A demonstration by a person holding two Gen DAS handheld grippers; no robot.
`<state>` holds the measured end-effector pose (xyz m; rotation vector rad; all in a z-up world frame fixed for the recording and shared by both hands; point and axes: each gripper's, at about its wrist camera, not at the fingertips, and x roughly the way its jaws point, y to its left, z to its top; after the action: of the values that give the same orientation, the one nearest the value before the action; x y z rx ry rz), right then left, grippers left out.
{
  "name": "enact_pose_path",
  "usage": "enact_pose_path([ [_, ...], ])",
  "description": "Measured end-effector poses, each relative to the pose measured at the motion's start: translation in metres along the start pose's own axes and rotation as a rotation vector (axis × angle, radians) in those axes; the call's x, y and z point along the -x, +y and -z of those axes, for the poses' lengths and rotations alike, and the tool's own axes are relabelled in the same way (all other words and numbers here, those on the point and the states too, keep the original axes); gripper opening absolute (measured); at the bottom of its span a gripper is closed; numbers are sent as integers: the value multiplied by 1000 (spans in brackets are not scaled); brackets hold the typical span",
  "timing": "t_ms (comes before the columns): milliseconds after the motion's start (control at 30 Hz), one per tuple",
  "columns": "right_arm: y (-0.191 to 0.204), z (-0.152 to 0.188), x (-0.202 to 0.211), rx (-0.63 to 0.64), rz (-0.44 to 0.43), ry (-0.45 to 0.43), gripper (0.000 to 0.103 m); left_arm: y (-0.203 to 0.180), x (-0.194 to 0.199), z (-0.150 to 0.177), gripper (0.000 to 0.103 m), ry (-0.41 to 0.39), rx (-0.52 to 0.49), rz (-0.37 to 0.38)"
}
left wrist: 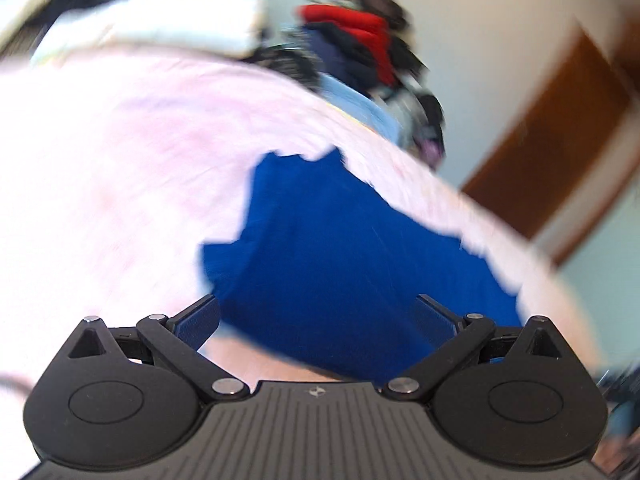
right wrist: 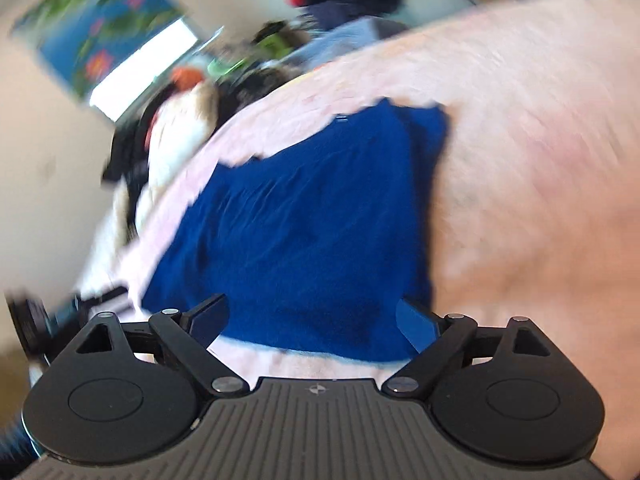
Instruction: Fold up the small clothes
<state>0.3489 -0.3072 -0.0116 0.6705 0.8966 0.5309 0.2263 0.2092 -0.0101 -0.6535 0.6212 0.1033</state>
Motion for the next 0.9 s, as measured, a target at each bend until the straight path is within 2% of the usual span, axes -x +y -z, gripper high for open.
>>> enact_pose_path([
  [100, -30, 7, 5, -214, -41, 33, 91, 31, 5, 4, 103, 36, 232, 45],
  [200, -36, 20, 3, -303, -79, 40, 93, 46, -1, 15, 103, 77, 382, 94],
  [333, -32, 25, -5, -309, -83, -8, 94, 49, -13, 23, 103, 41, 474, 130],
  [400, -28, 23, -13, -326, -89, -39, 100, 48, -21, 22, 103, 19, 498, 137],
  [500, -23, 22, -21, -348, -82, -109, 99, 42, -32, 17, 103, -12, 513, 130],
  [533, -21, 22, -24, -354, -82, -123, 97, 41, -34, 15, 103, -19, 512, 112],
  [600, -19, 23, -32, -353, -69, -130, 85, 37, -37, 13, 102, -32, 518, 92],
  [667, -22, 25, -42, -370, -42, -100, 49, 34, -40, 10, 102, -32, 514, 74],
  [700, -25, 26, -48, -381, -41, -90, 44, 31, -42, 9, 102, -32, 500, 70],
  [767, -31, 29, -50, -388, -50, -95, 34, 27, -43, 9, 88, -32, 461, 39],
  [833, -39, 31, -50, -410, -61, -102, 24, 30, -46, 10, 45, -17, 446, 4],
  [900, -49, 35, -49, -447, -86, -108, 13, 39, -49, 12, 35, -13, 470, 1],
])
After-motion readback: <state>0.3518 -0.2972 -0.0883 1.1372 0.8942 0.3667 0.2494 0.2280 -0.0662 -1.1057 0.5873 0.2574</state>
